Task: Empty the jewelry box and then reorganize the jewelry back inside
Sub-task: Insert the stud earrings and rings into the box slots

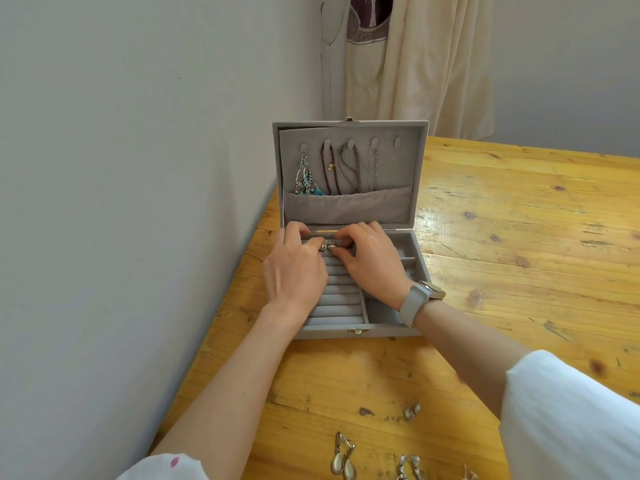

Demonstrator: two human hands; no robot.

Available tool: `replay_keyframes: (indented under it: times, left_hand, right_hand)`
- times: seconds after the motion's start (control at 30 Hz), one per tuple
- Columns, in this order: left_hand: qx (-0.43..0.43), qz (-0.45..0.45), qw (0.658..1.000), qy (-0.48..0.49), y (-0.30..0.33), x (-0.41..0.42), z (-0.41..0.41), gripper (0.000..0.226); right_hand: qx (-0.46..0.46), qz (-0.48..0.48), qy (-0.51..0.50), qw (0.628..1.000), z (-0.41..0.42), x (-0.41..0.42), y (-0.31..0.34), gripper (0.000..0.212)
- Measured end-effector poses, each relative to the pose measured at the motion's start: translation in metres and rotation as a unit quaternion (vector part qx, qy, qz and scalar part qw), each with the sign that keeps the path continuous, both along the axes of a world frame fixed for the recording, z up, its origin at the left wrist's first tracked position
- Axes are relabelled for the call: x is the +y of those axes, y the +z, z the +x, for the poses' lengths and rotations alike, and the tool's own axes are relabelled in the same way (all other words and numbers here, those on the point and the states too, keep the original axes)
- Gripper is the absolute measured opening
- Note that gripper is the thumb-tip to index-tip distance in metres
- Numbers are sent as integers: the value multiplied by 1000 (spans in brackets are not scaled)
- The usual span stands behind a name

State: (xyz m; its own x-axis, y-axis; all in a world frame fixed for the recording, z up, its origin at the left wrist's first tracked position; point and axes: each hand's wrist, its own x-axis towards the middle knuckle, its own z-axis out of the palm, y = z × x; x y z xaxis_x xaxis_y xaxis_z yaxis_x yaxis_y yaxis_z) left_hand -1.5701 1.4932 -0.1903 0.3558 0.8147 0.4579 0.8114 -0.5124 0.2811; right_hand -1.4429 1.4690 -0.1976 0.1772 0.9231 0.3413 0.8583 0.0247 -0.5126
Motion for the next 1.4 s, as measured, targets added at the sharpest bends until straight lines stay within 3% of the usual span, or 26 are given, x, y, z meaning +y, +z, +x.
replay_keyframes:
  times: [0.13,0.3,0.47,0.57,0.63,0.83,1.0,1.13,1.27,1.4]
  left_hand:
    - [-30,28,999,-27,3,-14,-6,34]
    - [-82,20,995,-44,9,-61,-31,31]
    - [-122,-147,978,-85,13,-114,-54,20]
    - [-60,-269,951,-142,11,-140,-53,21]
    - [-17,-298,939,-170,9,-152,-47,25]
    - [23,-325,929,-174,9,-158,-22,30]
    - [9,-307,942,-135,4,-162,-13,18]
    - [-23,-303,943,-135,4,-161,-14,2]
    - [-96,-308,939,-115,13,-146,-20,5]
    - [-96,-249,962,-63,30,-110,-27,4]
  right_hand:
    - [25,9,10,1000,3,-22,7,27]
    - [90,14,53,994,-1,-89,19,20]
    - [128,-60,96,985,2,-162,17,16]
    - [105,-115,88,984,7,-187,8,18]
    - [90,-137,79,983,11,-197,2,20]
    - [23,-124,83,989,10,-207,-4,16]
    - [12,-105,81,991,9,-205,-8,9]
    - [84,-104,71,989,12,-205,-5,4]
    - [167,-82,53,981,13,-194,6,14]
    - [253,-57,43,965,10,-170,25,14]
